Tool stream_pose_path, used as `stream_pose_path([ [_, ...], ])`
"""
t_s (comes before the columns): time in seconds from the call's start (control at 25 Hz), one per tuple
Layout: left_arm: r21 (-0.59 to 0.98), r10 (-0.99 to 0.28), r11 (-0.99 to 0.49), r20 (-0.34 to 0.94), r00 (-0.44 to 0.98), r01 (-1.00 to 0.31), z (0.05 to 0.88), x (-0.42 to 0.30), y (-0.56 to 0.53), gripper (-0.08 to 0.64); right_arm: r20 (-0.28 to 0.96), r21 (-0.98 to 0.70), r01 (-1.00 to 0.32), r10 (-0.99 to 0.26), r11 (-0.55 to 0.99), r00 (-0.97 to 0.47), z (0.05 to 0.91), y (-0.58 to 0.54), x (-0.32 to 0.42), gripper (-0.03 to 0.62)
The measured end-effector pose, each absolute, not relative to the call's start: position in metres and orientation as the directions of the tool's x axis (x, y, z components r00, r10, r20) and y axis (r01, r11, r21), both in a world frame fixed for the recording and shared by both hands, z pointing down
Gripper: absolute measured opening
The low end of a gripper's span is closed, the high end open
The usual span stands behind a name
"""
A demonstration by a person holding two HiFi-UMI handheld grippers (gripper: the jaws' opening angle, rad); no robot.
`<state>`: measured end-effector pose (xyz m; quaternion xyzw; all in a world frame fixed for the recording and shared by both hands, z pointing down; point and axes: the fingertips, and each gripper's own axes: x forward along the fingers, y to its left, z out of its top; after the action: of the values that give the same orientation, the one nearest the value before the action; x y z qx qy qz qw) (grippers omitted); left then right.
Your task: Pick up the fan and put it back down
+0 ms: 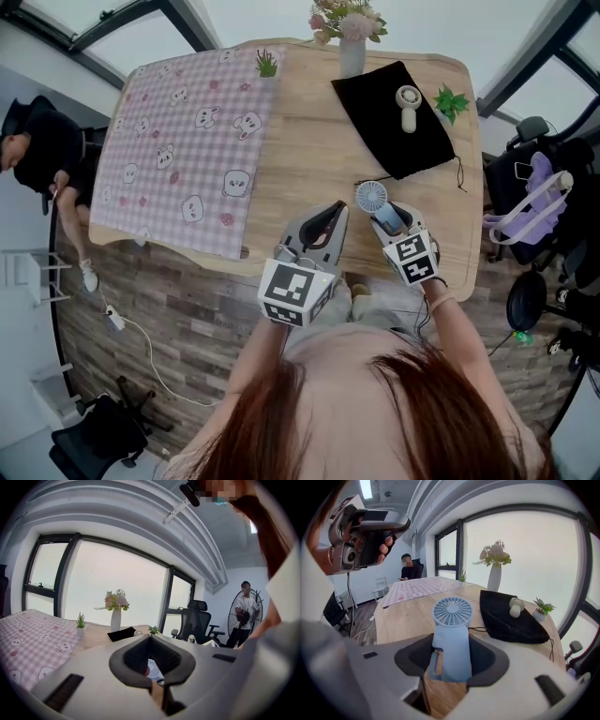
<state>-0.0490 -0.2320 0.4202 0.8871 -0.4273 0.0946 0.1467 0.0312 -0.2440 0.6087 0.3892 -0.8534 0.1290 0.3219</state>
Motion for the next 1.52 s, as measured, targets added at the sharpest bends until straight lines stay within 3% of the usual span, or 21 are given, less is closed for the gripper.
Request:
stream_pose_path([
  [0.72, 0.204, -0.715, -0.587, 0.323, 0.62, -0.784, 0.434, -0.05, -0.234, 0.014, 0.733, -0.02, -0.757, -0.506, 0.653, -0.455, 0.653, -0.241, 0.037, 0.213],
  [1.52, 0.219, -0.711, -0.581, 0.331, 0.62, -0.784, 0.438, -0.053, -0.226, 0.014, 0.737, -0.032, -0.765, -0.502, 0.643, -0.453, 0.662, -0.239, 0.033, 0.218],
])
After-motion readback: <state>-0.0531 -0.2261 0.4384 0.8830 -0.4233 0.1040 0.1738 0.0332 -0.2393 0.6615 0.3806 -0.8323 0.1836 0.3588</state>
